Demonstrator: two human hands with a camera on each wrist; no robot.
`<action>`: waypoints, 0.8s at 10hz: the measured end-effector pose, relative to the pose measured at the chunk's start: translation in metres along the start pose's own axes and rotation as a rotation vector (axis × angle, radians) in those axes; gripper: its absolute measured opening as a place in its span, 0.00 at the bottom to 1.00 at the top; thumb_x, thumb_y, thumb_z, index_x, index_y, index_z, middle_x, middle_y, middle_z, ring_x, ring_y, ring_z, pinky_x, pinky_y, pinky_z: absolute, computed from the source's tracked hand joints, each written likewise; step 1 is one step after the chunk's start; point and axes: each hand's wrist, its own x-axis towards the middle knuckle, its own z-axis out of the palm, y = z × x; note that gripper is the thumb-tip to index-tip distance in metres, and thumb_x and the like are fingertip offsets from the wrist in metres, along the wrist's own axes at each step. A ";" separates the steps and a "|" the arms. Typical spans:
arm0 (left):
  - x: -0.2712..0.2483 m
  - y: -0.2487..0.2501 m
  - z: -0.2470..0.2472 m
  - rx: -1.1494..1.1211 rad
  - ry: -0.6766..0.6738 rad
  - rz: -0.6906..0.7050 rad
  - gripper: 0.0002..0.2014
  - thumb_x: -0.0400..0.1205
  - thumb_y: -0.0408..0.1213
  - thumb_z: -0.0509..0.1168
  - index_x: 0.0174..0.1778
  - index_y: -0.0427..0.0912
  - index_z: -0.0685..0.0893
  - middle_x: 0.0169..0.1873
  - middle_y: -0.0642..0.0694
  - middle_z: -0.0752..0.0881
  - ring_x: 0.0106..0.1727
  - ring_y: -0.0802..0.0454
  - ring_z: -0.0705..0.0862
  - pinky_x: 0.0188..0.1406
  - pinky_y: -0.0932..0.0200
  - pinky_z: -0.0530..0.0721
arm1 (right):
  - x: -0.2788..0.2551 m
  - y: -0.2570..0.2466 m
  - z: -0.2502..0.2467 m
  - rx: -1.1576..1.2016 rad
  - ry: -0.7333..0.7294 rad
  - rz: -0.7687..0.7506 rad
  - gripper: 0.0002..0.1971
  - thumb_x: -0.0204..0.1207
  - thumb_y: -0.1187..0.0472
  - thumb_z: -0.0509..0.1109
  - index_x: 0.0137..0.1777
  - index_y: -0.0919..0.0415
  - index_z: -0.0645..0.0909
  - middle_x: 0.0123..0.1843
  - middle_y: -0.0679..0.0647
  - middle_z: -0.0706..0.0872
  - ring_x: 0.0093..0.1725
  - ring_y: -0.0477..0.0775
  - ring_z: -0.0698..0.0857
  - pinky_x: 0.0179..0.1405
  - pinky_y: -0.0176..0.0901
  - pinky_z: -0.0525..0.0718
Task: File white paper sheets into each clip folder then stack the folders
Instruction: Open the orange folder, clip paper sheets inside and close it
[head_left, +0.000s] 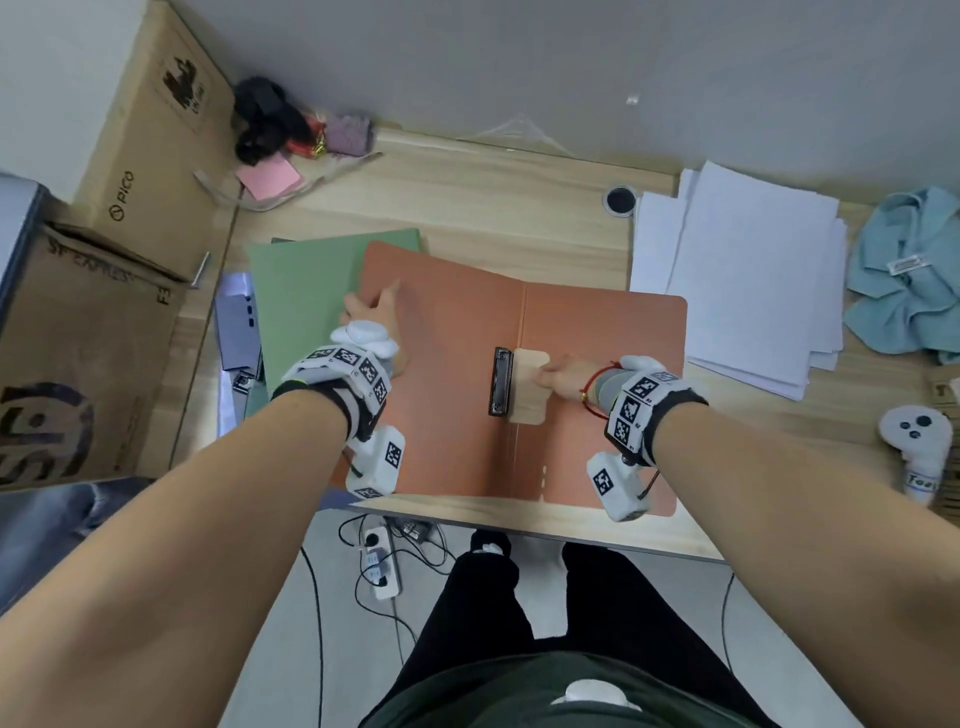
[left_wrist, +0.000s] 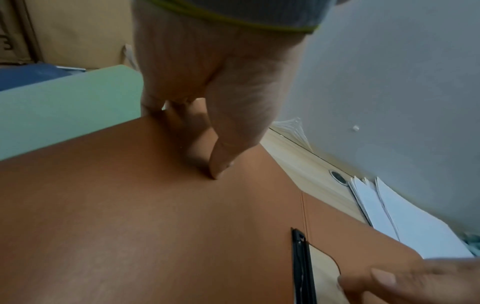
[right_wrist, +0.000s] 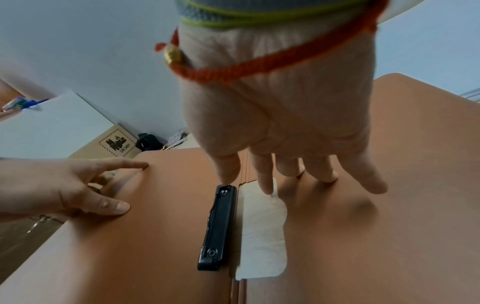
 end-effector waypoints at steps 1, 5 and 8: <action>0.000 -0.005 -0.001 -0.019 -0.041 0.001 0.42 0.74 0.34 0.76 0.82 0.50 0.63 0.76 0.36 0.67 0.70 0.30 0.73 0.68 0.40 0.74 | 0.015 0.009 0.005 0.027 0.012 0.011 0.32 0.70 0.34 0.55 0.61 0.55 0.84 0.63 0.56 0.86 0.58 0.59 0.83 0.56 0.49 0.77; -0.002 0.031 -0.076 -0.283 0.136 0.098 0.22 0.86 0.43 0.64 0.76 0.41 0.76 0.69 0.40 0.83 0.68 0.38 0.82 0.67 0.46 0.79 | -0.027 -0.017 -0.075 0.197 0.387 -0.066 0.39 0.73 0.40 0.72 0.79 0.58 0.65 0.75 0.58 0.75 0.70 0.61 0.78 0.62 0.48 0.76; -0.034 0.126 -0.150 -0.240 0.262 0.453 0.21 0.84 0.47 0.66 0.73 0.45 0.80 0.67 0.44 0.85 0.68 0.47 0.82 0.58 0.62 0.71 | -0.075 0.004 -0.152 0.315 0.393 -0.222 0.26 0.76 0.39 0.69 0.66 0.57 0.81 0.61 0.56 0.86 0.59 0.59 0.86 0.66 0.53 0.81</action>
